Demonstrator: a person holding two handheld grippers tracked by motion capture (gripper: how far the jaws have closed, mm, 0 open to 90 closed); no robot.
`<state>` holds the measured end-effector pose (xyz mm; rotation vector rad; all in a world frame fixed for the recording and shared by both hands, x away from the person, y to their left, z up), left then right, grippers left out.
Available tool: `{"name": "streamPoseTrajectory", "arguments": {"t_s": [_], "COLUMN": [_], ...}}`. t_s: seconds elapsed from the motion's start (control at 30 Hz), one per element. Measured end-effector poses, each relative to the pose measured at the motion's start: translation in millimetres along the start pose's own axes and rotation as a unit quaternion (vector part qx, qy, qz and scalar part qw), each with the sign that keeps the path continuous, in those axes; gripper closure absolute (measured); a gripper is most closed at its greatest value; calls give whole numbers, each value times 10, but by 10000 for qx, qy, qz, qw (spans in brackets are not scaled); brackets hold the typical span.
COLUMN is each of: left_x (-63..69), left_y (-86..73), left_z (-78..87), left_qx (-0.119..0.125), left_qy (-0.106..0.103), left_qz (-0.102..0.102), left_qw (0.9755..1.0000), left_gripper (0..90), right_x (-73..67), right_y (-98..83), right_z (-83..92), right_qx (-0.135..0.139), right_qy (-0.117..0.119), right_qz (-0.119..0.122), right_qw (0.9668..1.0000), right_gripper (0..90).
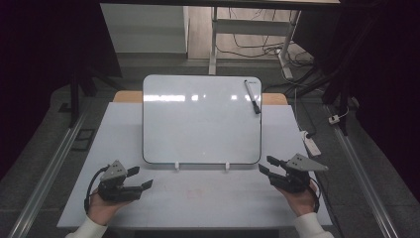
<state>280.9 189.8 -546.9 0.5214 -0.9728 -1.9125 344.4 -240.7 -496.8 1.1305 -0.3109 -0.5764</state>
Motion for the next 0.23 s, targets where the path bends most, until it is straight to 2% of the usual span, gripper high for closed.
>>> {"name": "streamPoseTrajectory", "arguments": {"t_s": [0.23], "left_x": [30], "left_y": [6], "left_z": [-7], "left_qx": [0], "left_qy": [-24], "left_qz": [-43], "left_qw": [10000], "left_gripper": [275], "right_x": [36], "right_y": [-166], "right_z": [13], "right_qx": [-94], "right_qy": [-40], "right_qz": [-10], "right_qw": [9999], "right_gripper": [521]}}
Point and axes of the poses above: each handheld gripper's, and its own axes: z roughly backward along the jaws, y roughly out of its top, x roughly to its right, the point moved 7 cm from there along -z, roughly forward along the jaws, and after that the axes turned 10 degrees about y, right-handed, at the moved point
